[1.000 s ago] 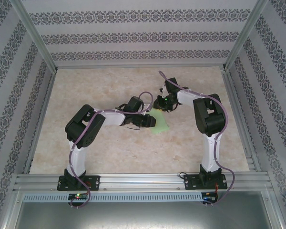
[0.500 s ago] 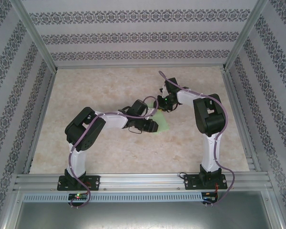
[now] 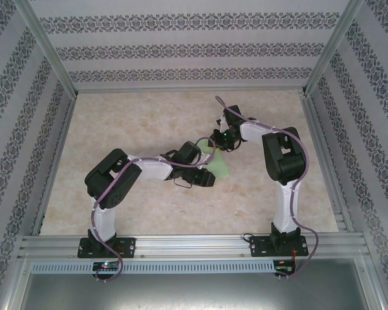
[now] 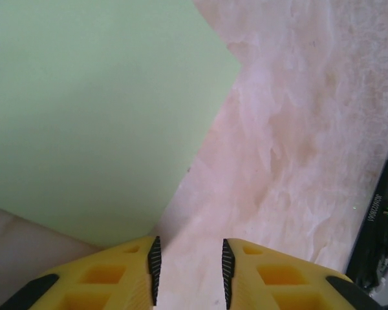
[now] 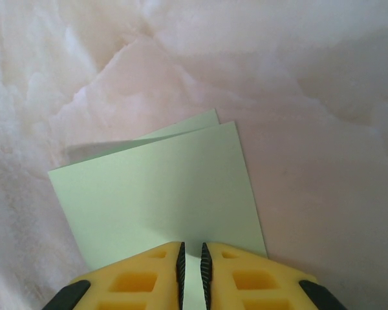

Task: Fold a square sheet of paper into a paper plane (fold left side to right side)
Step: First fold the square sheet of paper in half at the center of the table, then fold the triangle a second time at the center of the table.

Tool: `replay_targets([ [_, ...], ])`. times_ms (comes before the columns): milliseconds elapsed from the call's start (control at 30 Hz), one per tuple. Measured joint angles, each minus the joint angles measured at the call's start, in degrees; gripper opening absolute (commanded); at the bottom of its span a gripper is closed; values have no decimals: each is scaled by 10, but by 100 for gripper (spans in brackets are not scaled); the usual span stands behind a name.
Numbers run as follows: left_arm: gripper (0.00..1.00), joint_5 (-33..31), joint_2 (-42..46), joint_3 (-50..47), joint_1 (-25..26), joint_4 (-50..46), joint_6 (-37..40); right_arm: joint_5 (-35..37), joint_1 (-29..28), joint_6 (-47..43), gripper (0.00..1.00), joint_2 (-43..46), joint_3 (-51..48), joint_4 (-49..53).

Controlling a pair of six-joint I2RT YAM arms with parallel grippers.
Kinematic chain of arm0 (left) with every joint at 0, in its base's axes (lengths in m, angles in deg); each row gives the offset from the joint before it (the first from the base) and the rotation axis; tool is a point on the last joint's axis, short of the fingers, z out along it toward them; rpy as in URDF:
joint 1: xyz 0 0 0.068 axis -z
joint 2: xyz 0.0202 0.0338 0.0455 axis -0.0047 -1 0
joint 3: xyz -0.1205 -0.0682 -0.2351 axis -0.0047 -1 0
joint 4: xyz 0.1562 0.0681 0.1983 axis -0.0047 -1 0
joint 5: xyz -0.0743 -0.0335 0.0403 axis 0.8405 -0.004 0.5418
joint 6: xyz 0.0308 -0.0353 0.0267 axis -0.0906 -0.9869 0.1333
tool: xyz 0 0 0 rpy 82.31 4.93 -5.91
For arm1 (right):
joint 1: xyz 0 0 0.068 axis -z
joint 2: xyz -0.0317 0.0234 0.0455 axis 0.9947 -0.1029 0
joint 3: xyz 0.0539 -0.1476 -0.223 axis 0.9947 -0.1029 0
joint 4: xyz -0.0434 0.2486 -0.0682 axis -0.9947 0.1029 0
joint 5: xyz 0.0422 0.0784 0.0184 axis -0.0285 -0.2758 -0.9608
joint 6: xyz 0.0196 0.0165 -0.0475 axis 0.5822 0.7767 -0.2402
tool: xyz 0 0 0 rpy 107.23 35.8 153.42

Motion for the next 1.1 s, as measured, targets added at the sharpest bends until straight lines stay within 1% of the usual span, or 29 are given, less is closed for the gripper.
replay_targets([
  [100,42,8,28,-12,-2,-1,-9,2,0,13,20,10,-18,-18],
  [200,46,20,81,-16,-13,0,-13,13,1,25,20,34,-52,-33],
  [267,47,28,118,-16,-31,7,-15,18,3,33,21,50,-73,-38],
  [367,46,29,145,-16,-66,20,-25,19,8,48,23,74,-106,-56],
  [400,45,29,146,-16,-80,24,-31,19,8,53,27,82,-114,-61],
  [533,42,25,115,-16,-122,27,-53,26,12,59,41,139,-142,-71],
  [633,40,25,67,-1,-126,26,-63,34,20,55,49,203,-168,-77],
  [733,39,24,28,19,-125,25,-71,33,38,47,50,268,-205,-75],
  [833,38,24,2,43,-125,25,-76,20,52,36,50,301,-241,-65],
  [1000,37,21,-36,90,-125,22,-77,-19,55,27,50,314,-304,-42],
  [1100,37,17,-56,112,-125,19,-77,-29,55,23,50,321,-330,-23],
])
